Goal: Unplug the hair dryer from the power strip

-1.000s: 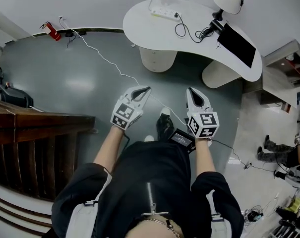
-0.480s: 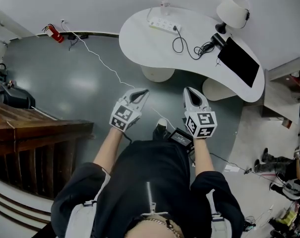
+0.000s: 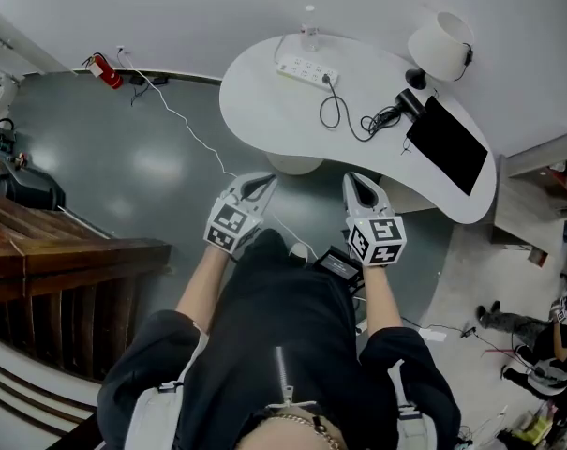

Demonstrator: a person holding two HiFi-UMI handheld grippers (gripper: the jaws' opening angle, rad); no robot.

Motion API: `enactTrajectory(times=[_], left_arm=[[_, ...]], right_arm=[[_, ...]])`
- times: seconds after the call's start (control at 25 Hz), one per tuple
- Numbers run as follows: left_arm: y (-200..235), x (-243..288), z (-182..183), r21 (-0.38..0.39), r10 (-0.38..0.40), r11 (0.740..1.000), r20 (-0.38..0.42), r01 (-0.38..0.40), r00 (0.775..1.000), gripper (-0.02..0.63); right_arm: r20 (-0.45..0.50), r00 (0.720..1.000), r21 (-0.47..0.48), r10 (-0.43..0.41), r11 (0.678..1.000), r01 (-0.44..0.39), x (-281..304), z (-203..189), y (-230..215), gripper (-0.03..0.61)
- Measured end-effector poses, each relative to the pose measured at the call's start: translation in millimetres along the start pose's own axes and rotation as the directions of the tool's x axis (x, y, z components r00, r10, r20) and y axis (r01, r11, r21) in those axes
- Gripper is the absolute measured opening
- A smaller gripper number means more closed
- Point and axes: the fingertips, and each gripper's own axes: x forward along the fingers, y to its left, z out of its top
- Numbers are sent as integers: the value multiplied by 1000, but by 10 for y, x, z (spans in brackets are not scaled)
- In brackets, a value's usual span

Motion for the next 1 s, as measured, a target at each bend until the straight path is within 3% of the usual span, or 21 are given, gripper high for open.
enactTrajectory(times=[0.44, 1.0], left_arm=[[473, 586, 145, 1, -26, 1000, 8, 26, 1000, 14], [1555, 1404, 444, 13, -103, 995, -2, 103, 995, 14]], right_arm=[[-13, 1000, 25, -2, 1000, 3, 568, 169, -329, 6], [-30, 999, 31, -36, 999, 37, 1798, 730, -656, 6]])
